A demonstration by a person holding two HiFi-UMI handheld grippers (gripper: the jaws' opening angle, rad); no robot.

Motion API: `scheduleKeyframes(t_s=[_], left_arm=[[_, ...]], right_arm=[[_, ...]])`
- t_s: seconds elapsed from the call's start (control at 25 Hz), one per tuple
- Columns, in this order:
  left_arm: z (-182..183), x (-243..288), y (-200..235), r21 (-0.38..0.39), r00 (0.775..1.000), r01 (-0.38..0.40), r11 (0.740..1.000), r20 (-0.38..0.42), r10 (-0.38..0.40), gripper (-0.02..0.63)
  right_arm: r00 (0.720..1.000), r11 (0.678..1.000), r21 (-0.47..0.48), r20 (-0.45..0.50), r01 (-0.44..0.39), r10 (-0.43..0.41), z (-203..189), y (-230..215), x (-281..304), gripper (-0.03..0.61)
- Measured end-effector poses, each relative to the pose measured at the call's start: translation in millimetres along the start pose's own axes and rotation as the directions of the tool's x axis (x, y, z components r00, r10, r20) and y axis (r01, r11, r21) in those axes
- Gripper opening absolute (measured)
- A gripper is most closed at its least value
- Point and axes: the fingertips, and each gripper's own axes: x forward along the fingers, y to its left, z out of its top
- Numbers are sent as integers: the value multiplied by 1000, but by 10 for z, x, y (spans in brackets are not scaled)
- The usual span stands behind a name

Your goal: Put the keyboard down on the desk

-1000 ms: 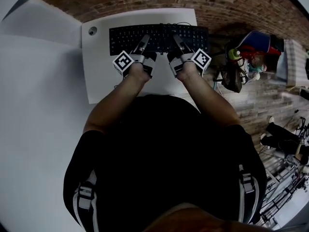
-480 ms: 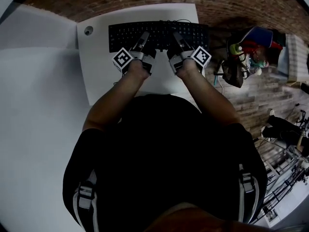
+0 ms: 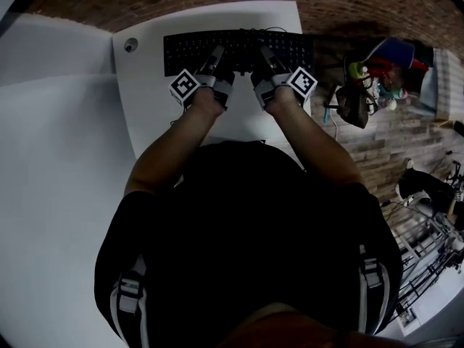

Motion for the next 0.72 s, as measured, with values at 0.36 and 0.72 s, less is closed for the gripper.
scheduleKeyframes(t_s=[0.36,0.72], left_arm=[[-59,-108,115,-10,1000,-30,1000,-5,30,83],[-91,-191,257,-24,998,-70,997,-2,70,81]], right_arm=[[1000,1000,18,-1,17,-17,-71,-95,-107,115],[998,997,27,-5,67,-66,-108,-268,-175,115]])
